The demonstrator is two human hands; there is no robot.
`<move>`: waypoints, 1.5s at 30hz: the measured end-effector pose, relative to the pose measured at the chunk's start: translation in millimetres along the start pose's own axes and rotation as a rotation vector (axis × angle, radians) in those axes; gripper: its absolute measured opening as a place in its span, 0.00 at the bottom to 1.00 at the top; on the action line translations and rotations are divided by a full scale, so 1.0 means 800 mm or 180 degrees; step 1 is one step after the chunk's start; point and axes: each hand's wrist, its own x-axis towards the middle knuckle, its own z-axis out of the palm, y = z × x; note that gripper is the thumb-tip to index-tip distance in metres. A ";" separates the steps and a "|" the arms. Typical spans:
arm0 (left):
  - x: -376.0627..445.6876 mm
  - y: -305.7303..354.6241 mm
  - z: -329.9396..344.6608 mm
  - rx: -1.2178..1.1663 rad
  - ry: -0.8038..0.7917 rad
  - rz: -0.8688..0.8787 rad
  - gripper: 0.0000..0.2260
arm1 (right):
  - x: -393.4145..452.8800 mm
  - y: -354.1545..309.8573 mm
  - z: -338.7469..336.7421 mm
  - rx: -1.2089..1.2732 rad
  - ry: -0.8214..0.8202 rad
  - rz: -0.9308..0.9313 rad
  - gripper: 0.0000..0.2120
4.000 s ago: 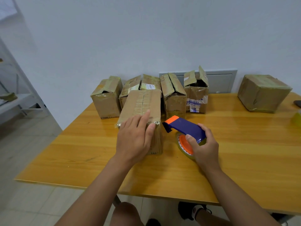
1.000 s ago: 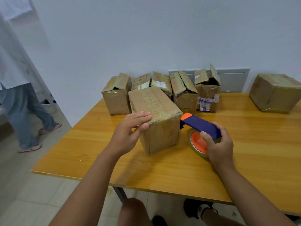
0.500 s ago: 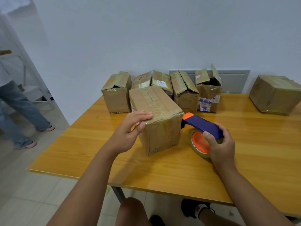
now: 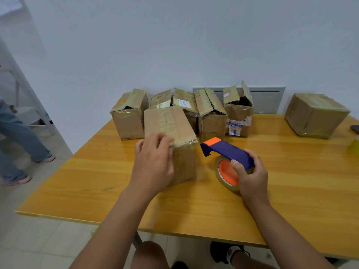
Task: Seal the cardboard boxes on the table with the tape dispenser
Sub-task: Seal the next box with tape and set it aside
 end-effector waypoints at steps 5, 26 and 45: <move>0.023 0.044 0.019 0.0681 -0.0922 -0.0142 0.29 | 0.000 0.001 0.000 -0.0050 -0.0053 -0.0008 0.28; 0.014 -0.022 -0.047 0.1439 -0.1452 -0.0777 0.22 | 0.007 0.004 -0.008 -0.0035 0.0603 0.0226 0.24; 0.031 0.046 0.014 0.0513 -0.1073 -0.0376 0.26 | 0.007 0.006 -0.007 -0.0114 0.0412 0.0149 0.25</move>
